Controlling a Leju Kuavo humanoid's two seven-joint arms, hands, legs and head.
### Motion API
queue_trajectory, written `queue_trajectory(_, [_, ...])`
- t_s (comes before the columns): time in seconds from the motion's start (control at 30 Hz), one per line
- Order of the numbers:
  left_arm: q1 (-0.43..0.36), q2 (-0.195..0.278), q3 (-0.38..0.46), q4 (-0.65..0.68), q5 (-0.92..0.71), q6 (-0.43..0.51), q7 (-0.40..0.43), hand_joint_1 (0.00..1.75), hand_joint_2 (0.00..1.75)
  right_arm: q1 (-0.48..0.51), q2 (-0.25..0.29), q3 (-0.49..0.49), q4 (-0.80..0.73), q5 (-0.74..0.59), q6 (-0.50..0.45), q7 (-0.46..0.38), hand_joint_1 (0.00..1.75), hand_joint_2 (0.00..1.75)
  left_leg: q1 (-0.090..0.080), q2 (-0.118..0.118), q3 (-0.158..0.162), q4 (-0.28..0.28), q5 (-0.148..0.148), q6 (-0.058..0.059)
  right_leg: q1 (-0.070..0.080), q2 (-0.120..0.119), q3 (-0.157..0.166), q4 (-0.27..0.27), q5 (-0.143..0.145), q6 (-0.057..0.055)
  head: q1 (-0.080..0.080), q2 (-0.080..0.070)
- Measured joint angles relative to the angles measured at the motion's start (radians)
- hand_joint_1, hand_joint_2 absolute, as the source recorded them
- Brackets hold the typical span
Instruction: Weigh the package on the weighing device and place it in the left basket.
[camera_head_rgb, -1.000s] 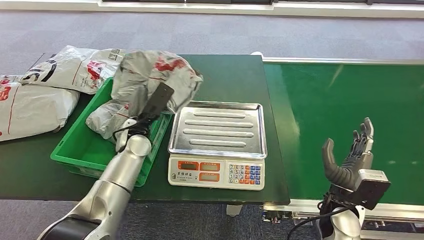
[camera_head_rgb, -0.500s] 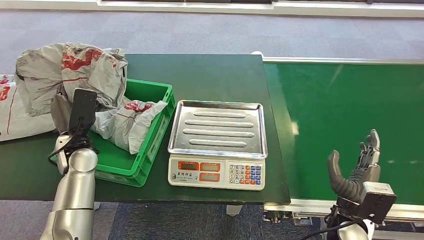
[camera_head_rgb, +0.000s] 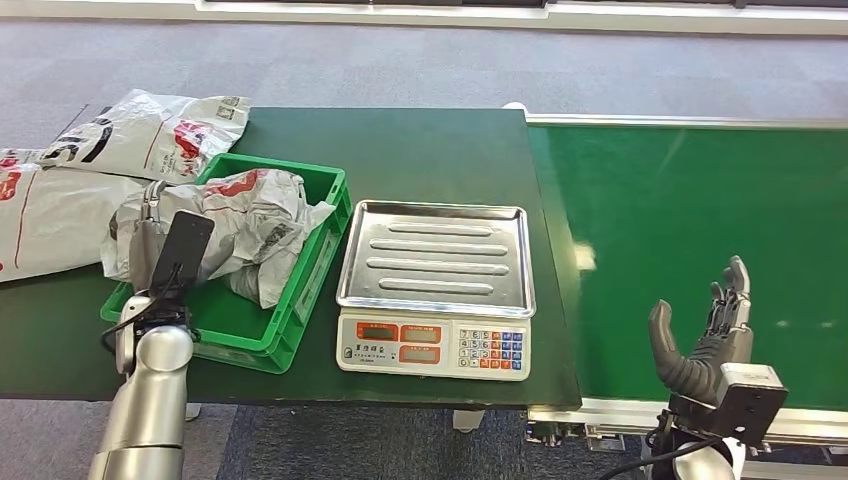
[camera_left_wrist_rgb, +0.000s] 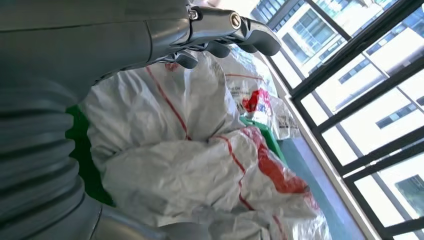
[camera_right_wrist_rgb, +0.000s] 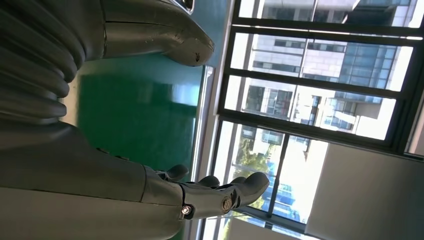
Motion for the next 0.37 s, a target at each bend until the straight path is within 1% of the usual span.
queue_trajectory(0.27, [0.046, -0.001, -0.003, -0.034, 0.052, -0.050, -0.027, 0.00, 1.75, 0.007, 0.000, -0.004, 0.000, 0.001, 0.002, 0.000, 0.00, 1.75, 0.000, 0.001, 0.000, 0.000, 0.000, 0.000, 0.000, 0.001, -0.001, 0.000, 0.000, 0.000, 0.000, 0.000])
queue_trajectory(0.37, [0.057, -0.002, -0.004, -0.044, 0.063, -0.056, -0.032, 0.00, 1.75, 0.010, 0.000, -0.005, 0.000, 0.000, 0.003, 0.000, 0.00, 1.75, 0.000, 0.001, 0.000, 0.000, 0.000, 0.000, 0.000, 0.001, -0.001, 0.000, 0.000, 0.000, 0.000, 0.000])
